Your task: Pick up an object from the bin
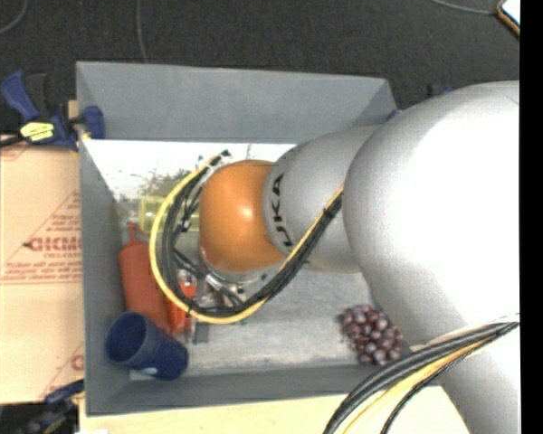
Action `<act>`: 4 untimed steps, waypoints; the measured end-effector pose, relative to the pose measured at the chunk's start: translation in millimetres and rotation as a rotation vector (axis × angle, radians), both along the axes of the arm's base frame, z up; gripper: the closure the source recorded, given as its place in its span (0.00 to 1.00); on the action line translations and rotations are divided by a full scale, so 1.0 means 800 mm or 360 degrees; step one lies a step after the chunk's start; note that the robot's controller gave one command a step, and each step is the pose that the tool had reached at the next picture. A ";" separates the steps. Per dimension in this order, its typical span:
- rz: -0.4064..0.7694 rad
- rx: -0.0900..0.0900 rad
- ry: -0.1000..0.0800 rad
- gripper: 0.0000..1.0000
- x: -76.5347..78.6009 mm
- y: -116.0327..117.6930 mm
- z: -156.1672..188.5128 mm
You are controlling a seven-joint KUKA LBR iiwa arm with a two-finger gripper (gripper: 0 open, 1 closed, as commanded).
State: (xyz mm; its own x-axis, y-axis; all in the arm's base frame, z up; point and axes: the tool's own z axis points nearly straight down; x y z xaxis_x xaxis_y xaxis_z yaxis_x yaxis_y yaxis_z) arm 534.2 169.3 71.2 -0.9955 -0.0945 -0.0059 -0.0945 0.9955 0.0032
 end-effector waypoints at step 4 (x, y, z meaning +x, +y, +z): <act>0.0000 0.0002 -0.0002 1.00 0.000 -0.001 0.055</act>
Offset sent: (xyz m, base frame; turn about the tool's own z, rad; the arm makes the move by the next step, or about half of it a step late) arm -0.0001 0.0001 0.0220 0.0000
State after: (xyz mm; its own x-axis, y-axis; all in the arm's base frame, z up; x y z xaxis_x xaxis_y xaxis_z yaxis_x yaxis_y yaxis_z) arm 534.2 168.9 115.2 -0.9955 -0.0942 -0.0070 -0.0942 0.9955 0.0040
